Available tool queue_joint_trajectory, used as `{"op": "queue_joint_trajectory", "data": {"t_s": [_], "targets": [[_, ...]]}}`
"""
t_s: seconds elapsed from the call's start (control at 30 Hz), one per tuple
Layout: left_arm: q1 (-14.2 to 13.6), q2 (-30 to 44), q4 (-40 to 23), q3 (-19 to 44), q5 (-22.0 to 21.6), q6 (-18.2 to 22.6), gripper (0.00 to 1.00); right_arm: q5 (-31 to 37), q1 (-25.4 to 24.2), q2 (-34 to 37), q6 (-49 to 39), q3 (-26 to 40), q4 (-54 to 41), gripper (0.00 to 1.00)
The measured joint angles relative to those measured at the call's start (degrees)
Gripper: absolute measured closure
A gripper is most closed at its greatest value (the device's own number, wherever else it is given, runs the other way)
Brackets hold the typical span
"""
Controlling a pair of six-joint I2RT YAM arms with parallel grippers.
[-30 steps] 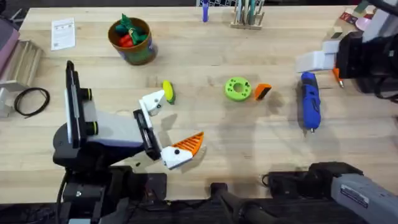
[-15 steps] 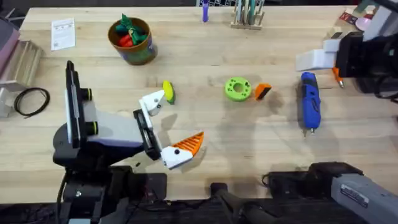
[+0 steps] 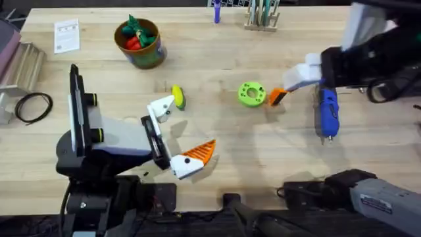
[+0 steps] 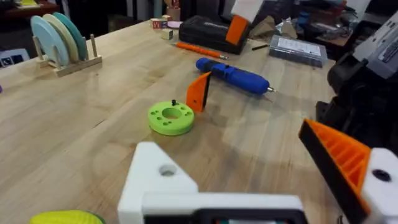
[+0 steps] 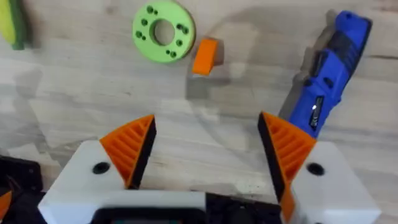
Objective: Pick up the gripper from the table and insert it into the empty holder that is missing its gripper. Then pick up a screw, insert it into the mounting hole, and use the screwdriver to tighten it. Finally, clean up the table by picking up the vegetable and placing it into the bucket.
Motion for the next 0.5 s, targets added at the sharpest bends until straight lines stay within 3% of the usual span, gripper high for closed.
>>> {"op": "queue_joint_trajectory", "data": {"t_s": [0.27, 0.5], "targets": [[0.0, 0.0, 0.0, 0.0, 0.0, 0.0, 0.014, 1.6, 6.2, 3.7, 3.8, 0.4, 0.9, 0.01], [0.0, 0.0, 0.0, 0.0, 0.0, 0.0, 0.014, 1.8, 6.8, 7.1, 4.5, 0.5, 1.0, 0.01]]}}
